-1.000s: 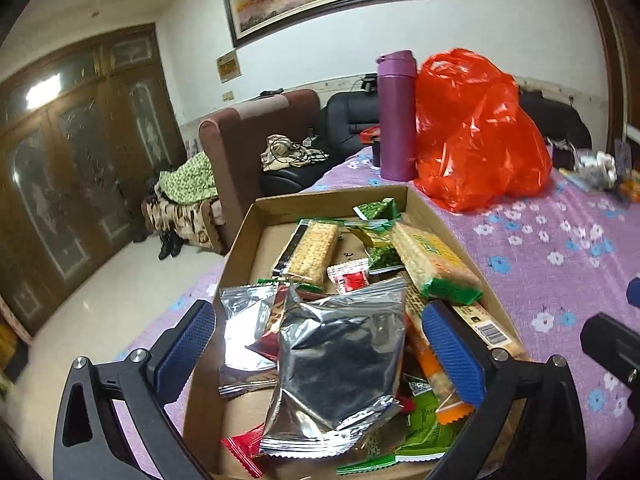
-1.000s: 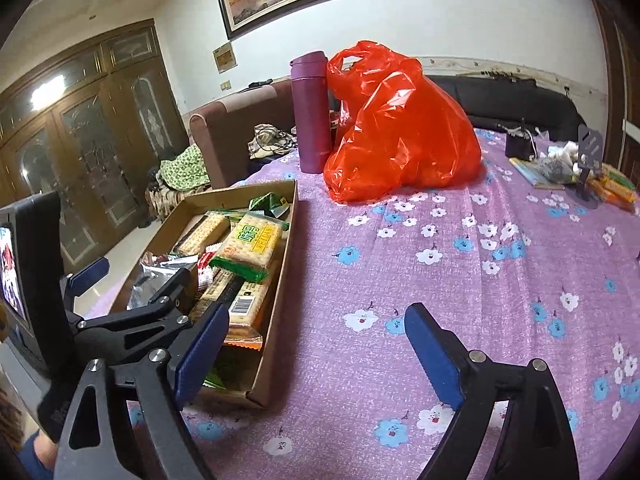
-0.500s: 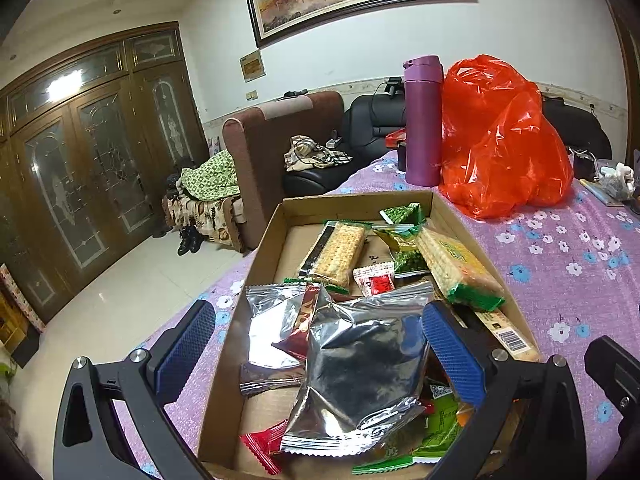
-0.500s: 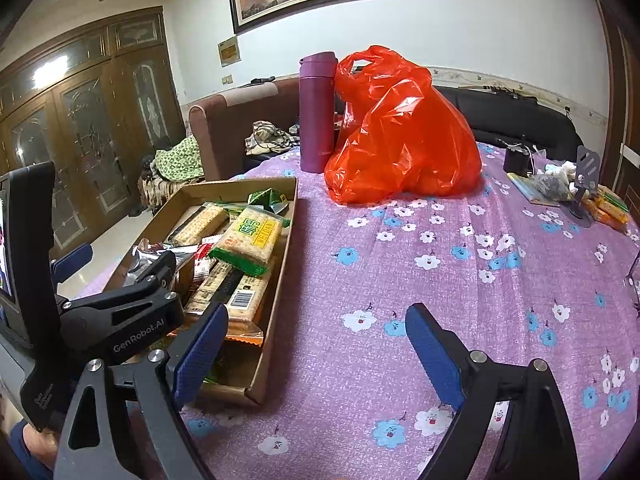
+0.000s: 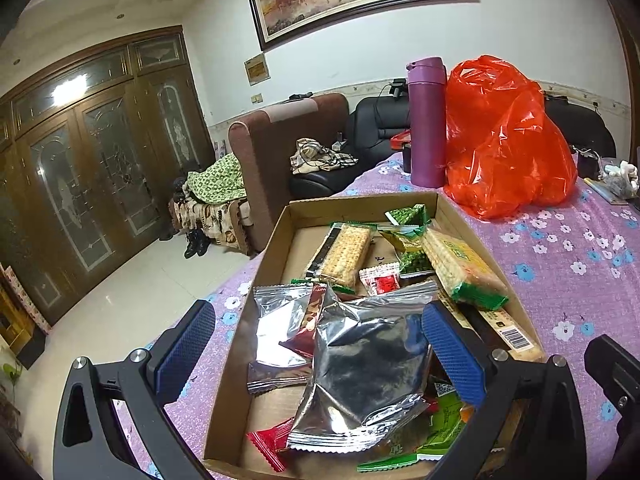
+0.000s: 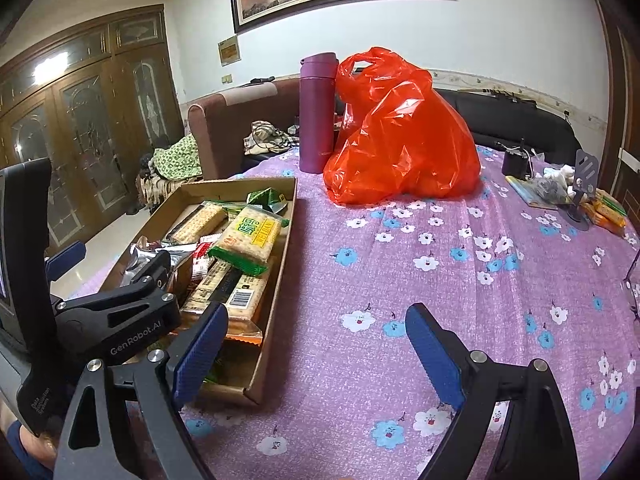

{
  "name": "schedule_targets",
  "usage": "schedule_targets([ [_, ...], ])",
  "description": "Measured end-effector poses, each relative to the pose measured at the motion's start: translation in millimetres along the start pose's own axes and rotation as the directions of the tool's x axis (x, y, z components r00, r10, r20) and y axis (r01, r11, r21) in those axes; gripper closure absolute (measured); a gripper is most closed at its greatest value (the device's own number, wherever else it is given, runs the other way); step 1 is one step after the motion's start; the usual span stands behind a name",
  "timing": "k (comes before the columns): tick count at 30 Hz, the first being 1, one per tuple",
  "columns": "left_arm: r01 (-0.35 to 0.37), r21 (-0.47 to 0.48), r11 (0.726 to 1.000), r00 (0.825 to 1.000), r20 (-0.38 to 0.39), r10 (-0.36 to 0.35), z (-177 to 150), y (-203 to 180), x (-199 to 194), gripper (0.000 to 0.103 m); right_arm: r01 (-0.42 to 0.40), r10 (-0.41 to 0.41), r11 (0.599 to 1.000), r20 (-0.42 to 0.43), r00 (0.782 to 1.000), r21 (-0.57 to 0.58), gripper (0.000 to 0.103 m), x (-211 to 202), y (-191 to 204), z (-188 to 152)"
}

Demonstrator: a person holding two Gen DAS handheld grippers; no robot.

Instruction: Organize snacks

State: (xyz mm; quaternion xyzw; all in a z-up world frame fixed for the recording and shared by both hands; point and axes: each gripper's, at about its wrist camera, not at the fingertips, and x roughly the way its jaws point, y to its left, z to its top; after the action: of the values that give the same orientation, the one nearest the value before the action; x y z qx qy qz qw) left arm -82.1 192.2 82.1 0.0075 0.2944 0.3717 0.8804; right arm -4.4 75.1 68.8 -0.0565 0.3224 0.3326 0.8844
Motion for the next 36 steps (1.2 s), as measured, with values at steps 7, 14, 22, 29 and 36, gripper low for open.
schedule_targets([
  [7,0.006,-0.001,1.0,1.0,-0.003,-0.006,-0.2,-0.2,0.3,0.0,0.004,-0.004,1.0,0.0,1.0,-0.002,0.009,-0.2,-0.2,0.0],
  [14,0.005,0.001,1.0,1.0,-0.004,-0.005,-0.5,-0.3,0.3,0.0,0.003,-0.003,1.0,0.0,1.0,-0.001,0.009,0.2,-0.1,-0.2],
  [22,0.0,0.003,1.0,1.0,-0.004,0.0,-1.2,-0.5,0.2,0.0,0.004,-0.004,1.0,-0.003,1.0,-0.005,0.009,1.1,-0.1,-0.2],
  [29,0.0,0.003,1.0,1.0,-0.006,0.0,-1.6,-0.7,0.6,0.0,0.005,-0.005,1.0,-0.004,1.0,-0.004,0.009,-0.6,-1.0,0.0],
  [36,0.001,0.003,1.0,1.0,-0.005,-0.001,-1.3,-0.4,0.6,0.0,0.006,-0.006,1.0,-0.006,1.0,-0.002,0.009,0.3,-0.7,0.0],
])
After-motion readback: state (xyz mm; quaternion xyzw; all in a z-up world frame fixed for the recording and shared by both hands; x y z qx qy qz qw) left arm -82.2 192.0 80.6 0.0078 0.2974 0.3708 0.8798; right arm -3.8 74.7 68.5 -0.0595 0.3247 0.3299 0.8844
